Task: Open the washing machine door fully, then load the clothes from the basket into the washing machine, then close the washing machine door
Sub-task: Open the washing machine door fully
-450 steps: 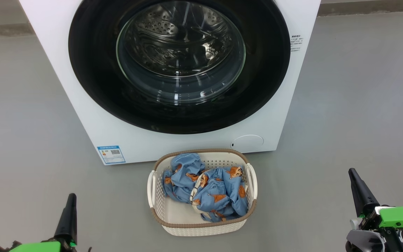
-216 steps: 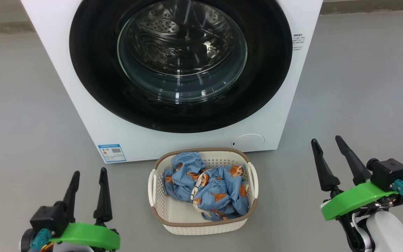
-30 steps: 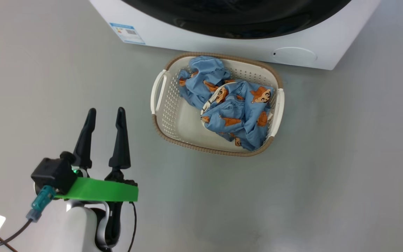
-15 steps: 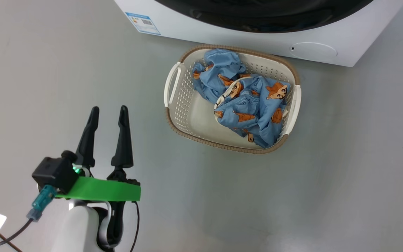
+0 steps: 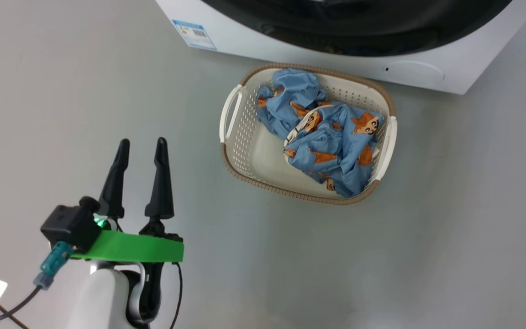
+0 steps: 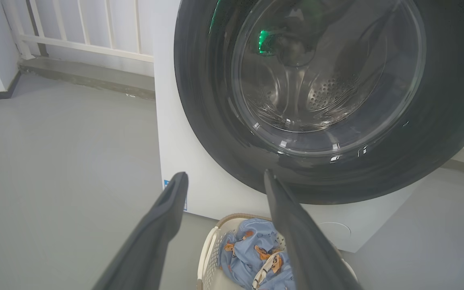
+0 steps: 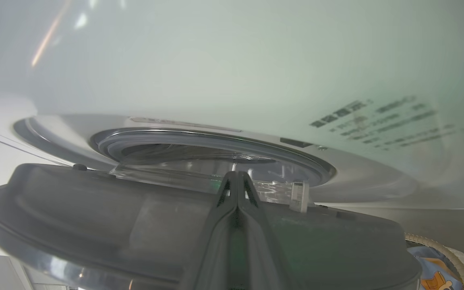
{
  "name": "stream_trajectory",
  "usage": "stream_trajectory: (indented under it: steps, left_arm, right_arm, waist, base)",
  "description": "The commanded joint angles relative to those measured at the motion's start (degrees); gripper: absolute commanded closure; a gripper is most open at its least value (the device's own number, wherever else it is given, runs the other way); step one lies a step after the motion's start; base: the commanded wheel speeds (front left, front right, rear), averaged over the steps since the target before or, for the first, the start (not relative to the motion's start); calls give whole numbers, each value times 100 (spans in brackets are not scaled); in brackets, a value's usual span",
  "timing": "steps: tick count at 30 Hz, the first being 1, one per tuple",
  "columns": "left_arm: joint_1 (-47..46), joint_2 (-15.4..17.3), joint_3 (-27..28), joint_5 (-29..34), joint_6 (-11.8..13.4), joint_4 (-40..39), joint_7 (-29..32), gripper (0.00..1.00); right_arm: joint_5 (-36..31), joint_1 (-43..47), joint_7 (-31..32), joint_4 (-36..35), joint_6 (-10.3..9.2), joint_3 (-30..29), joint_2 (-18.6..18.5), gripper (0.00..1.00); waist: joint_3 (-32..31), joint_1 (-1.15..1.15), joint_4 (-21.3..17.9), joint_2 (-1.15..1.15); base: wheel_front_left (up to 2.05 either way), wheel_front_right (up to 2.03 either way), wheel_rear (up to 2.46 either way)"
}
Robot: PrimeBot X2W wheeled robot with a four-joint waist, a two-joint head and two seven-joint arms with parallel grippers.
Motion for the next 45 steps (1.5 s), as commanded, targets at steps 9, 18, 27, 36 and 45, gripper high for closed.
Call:
stream_trajectory:
  steps: [9,18,27,36,45]
  left_arm:
    - [131,130,367,192,-20,-24,-36,0]
    - [379,130,571,423,-122,129,-36,0]
    - [712,130,715,613,-228,246,-36,0]
    - [927,130,767,722,-277,322,-36,0]
    - [1087,130,762,766,-304,392,-36,0]
  right_arm:
    - [300,1135,298,-615,33,-16,361,100]
    - [482,2016,480,-1100,33,-57,566,100]
    - [579,2937,711,-1436,33,-57,746,100]
    - [590,3454,844,-1583,33,-24,938,100]
    - [674,3836,1021,-1744,33,-72,1143,100]
  waist:
    - [-572,0,-195,0]
    - [-1094,0,-296,0]
    - [-1668,0,-182,0]
    - [-1975,0,32,0]
    - [-2192,0,361,0]
  base:
    - [0,0,0]
    - [0,0,0]
    - [0,0,0]
    - [0,0,0]
    - [0,0,0]
